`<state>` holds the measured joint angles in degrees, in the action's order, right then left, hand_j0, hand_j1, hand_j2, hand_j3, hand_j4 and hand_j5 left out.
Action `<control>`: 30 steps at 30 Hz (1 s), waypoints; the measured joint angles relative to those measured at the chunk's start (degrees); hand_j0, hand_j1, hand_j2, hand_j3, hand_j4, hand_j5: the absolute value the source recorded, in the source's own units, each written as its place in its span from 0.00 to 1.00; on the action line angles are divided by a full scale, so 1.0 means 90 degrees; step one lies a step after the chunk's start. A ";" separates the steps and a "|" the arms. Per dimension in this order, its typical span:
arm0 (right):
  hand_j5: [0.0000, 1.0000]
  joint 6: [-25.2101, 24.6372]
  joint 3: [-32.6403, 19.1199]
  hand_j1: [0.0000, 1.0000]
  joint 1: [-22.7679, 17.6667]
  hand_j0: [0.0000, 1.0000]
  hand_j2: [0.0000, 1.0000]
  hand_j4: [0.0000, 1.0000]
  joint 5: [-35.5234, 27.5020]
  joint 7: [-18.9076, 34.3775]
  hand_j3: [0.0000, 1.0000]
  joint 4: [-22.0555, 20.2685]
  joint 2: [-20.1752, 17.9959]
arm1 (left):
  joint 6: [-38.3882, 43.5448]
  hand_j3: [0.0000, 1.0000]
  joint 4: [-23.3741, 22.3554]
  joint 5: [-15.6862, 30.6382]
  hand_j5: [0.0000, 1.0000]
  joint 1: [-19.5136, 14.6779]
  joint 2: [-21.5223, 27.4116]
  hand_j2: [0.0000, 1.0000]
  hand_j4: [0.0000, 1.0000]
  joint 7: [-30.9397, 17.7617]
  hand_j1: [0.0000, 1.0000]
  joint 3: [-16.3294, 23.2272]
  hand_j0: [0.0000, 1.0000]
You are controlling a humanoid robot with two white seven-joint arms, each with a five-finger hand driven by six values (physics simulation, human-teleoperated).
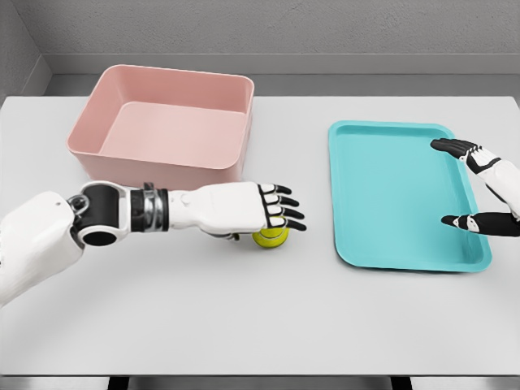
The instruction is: Put the tennis from the blue tray into the pink basket with both arms
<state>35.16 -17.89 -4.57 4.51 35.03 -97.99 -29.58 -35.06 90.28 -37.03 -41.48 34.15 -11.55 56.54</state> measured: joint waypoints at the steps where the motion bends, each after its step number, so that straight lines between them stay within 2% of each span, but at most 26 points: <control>1: 1.00 0.0000 -0.0001 1.00 0.0000 1.00 1.00 1.00 0.0000 0.0000 1.00 0.0002 0.0000 | 0.0000 1.00 -0.0006 -0.0004 1.00 0.0000 -0.0015 1.00 1.00 0.0000 1.00 0.0006 1.00; 30: 1.00 0.0000 -0.0004 1.00 -0.0010 1.00 1.00 1.00 -0.0001 0.0000 1.00 0.0011 0.0001 | 0.0000 1.00 -0.0678 -0.0037 1.00 -0.0020 -0.0455 1.00 1.00 -0.0007 1.00 0.0208 1.00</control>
<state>35.16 -17.93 -4.66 4.51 35.03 -97.89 -29.57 -35.06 84.18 -37.36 -41.66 30.05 -11.61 58.41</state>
